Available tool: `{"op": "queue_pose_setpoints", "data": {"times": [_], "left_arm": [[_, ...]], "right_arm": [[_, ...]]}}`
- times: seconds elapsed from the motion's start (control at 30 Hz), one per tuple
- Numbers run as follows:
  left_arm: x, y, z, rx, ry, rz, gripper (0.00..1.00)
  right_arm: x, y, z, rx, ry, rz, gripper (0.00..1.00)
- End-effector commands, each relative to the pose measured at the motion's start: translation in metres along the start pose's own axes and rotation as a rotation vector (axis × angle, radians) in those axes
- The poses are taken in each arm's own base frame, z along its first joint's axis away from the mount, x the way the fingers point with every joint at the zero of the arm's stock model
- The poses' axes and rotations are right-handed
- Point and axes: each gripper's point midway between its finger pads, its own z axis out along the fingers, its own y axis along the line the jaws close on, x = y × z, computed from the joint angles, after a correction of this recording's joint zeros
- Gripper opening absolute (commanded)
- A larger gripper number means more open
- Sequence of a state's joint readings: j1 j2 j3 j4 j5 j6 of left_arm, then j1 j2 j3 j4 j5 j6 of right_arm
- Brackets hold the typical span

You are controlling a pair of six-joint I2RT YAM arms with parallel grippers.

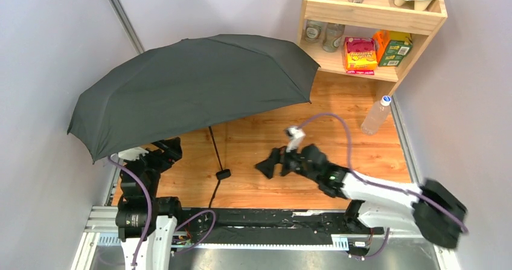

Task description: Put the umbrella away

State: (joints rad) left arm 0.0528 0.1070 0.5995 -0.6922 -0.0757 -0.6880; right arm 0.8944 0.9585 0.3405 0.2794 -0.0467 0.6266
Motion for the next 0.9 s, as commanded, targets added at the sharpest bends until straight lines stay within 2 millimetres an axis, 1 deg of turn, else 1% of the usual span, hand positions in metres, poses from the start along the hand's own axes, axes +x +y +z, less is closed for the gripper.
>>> {"op": "queue_pose_setpoints", "data": {"times": [0.0,0.03,0.07,0.1,0.13,0.17,0.2,0.23,0.27,0.3,0.37,0.4,0.43,0.47,0.5,0.53,0.57,0.6,0.63,0.67,0.7,0.73,0.77,0.8,0.83,0.87], "left_arm": [[0.016,-0.028,-0.008,0.139,0.145,0.051,0.94],[0.012,-0.032,-0.012,0.143,0.148,0.045,0.94],[0.016,-0.03,-0.012,0.124,0.179,0.041,0.94],[0.012,-0.035,-0.015,0.137,0.183,0.045,0.93],[0.014,-0.035,-0.015,0.132,0.209,0.054,0.93],[0.011,-0.038,-0.018,0.139,0.211,0.058,0.92],[0.015,-0.034,-0.019,0.115,0.243,0.069,0.91],[0.011,-0.035,-0.021,0.107,0.234,0.073,0.91],[0.014,-0.033,-0.023,0.099,0.254,0.07,0.91],[0.014,-0.036,-0.023,0.115,0.255,0.068,0.91],[0.017,-0.044,-0.023,0.165,0.272,0.067,0.9],[0.02,-0.049,-0.024,0.191,0.288,0.063,0.88],[0.022,-0.05,-0.02,0.196,0.299,0.064,0.88],[0.024,-0.053,-0.021,0.215,0.315,0.063,0.87],[0.027,-0.052,-0.017,0.209,0.335,0.064,0.86],[0.029,-0.056,-0.018,0.231,0.355,0.065,0.85],[0.03,-0.058,-0.015,0.239,0.366,0.072,0.82],[0.032,-0.06,-0.014,0.253,0.381,0.072,0.81],[0.034,-0.062,-0.011,0.26,0.39,0.071,0.81],[0.038,-0.061,-0.009,0.265,0.403,0.061,0.81],[0.036,-0.066,-0.005,0.287,0.39,0.046,0.81],[0.05,-0.064,-0.002,0.304,0.429,0.022,0.81],[0.045,-0.074,0.006,0.348,0.403,-0.016,0.83],[0.066,-0.074,0.008,0.381,0.476,-0.062,0.83],[0.06,-0.088,0.016,0.451,0.451,-0.106,0.84],[0.079,-0.087,0.017,0.468,0.524,-0.18,0.84]], "right_arm": [[-0.043,0.094,0.063,-0.151,-0.16,-0.101,1.0],[-0.042,0.111,0.08,-0.174,-0.159,-0.109,1.0],[-0.041,0.122,0.094,-0.193,-0.165,-0.117,1.0],[-0.034,0.126,0.109,-0.194,-0.157,-0.122,1.0],[-0.033,0.132,0.122,-0.195,-0.163,-0.132,1.0],[-0.029,0.135,0.136,-0.186,-0.162,-0.139,1.0],[-0.017,0.131,0.152,-0.161,-0.145,-0.149,1.0],[-0.015,0.135,0.162,-0.158,-0.149,-0.158,0.99],[-0.008,0.133,0.173,-0.131,-0.148,-0.179,0.97],[-0.006,0.129,0.183,-0.084,-0.158,-0.188,0.93],[-0.003,0.116,0.201,0.002,-0.171,-0.201,0.82],[-0.002,0.113,0.206,0.026,-0.173,-0.206,0.72],[-0.002,0.111,0.21,0.038,-0.174,-0.215,0.61],[-0.001,0.112,0.211,0.037,-0.168,-0.223,0.49],[-0.002,0.114,0.209,0.032,-0.157,-0.232,0.35],[-0.003,0.121,0.203,0.009,-0.143,-0.234,0.22],[-0.005,0.125,0.195,-0.015,-0.136,-0.231,0.17],[-0.008,0.134,0.187,-0.057,-0.136,-0.22,0.14],[-0.01,0.138,0.179,-0.085,-0.13,-0.215,0.01],[-0.006,0.138,0.172,-0.094,-0.105,-0.204,0.0],[-0.009,0.145,0.164,-0.127,-0.103,-0.188,0.0],[-0.008,0.15,0.157,-0.159,-0.094,-0.17,0.0],[-0.008,0.156,0.151,-0.193,-0.084,-0.144,0.0],[-0.006,0.161,0.147,-0.218,-0.074,-0.114,0.0],[-0.004,0.165,0.143,-0.247,-0.065,-0.088,0.0],[-0.002,0.17,0.14,-0.274,-0.052,-0.071,0.0]]}}
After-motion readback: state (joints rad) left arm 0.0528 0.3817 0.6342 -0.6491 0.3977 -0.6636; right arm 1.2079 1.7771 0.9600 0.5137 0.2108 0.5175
